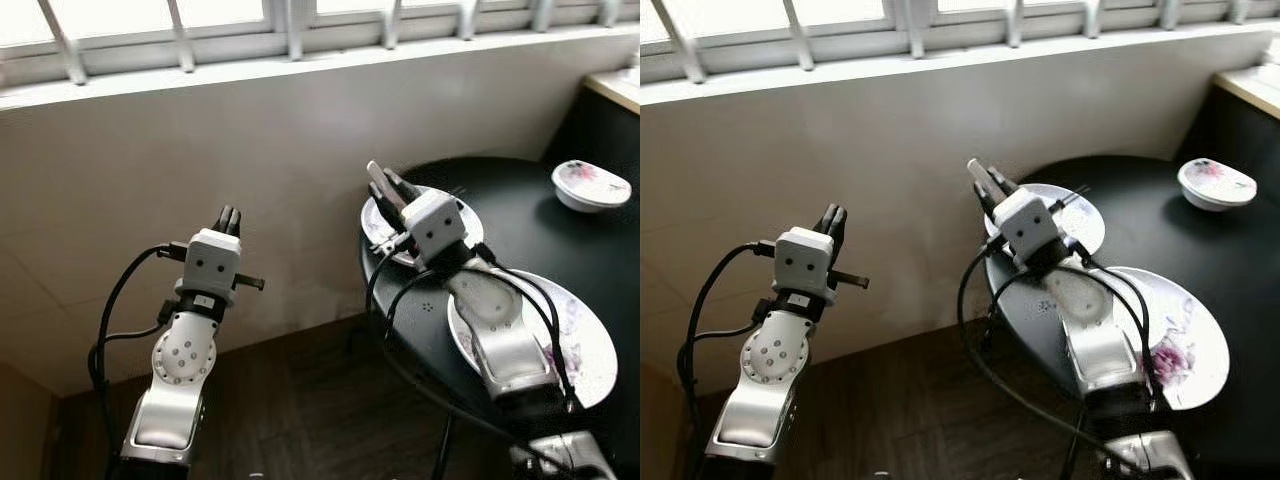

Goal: Kitchen organization

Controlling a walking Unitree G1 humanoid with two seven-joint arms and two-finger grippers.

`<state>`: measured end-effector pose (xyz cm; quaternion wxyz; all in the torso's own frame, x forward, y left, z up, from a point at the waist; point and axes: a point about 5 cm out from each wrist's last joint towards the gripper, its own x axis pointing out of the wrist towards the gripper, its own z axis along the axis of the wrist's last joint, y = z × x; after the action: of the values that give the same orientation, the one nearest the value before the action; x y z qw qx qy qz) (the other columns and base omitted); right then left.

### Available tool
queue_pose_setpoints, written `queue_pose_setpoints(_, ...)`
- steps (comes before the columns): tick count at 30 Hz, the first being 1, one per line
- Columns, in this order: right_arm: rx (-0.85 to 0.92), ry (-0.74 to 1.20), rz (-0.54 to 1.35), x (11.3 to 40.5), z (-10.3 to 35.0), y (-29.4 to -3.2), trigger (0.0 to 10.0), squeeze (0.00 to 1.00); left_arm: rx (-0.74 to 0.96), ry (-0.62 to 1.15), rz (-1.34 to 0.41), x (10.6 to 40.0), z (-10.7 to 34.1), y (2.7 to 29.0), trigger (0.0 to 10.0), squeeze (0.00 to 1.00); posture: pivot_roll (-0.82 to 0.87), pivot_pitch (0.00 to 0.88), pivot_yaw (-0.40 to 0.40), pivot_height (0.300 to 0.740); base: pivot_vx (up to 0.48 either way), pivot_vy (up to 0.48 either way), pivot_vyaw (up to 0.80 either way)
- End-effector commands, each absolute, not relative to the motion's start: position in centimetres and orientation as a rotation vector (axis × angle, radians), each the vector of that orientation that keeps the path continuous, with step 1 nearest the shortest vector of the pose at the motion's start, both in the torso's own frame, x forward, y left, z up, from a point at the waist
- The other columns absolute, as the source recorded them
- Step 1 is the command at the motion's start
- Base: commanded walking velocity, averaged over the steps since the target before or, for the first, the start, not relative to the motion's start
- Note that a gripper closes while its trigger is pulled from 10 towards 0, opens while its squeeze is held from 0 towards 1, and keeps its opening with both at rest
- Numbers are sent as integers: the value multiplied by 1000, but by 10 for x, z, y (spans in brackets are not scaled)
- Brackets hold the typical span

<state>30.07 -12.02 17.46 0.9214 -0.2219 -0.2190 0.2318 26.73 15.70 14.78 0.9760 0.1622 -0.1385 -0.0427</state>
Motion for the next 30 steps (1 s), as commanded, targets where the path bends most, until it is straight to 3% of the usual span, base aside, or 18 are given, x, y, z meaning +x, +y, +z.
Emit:
queue_pose_setpoints(1, -476, -481, 466, 296, 181, -117, 0, 0, 320, -266, -86, 269, 147, 157, 10000, 0, -48, 6, -20, 740, 0, 0, 800)
queue_pose_setpoints(9, -484, -476, 457, 292, 180, -113, 0, 0, 303, -255, -94, 270, 147, 157, 10000, 0, -48, 4, -19, 740, 0, 0, 800)
queue_pose_setpoints(18, -485, -479, 441, 293, 182, -111, 0, 0, 292, -255, -102, 270, 148, 157, 10000, 0, -46, 3, -23, 740, 0, 427, 800)
queue_pose_setpoints(30, -486, -497, 416, 295, 186, -111, 0, 0, 305, -278, -102, 269, 151, 157, 10000, 0, -46, 4, -25, 740, 0, 0, 800)
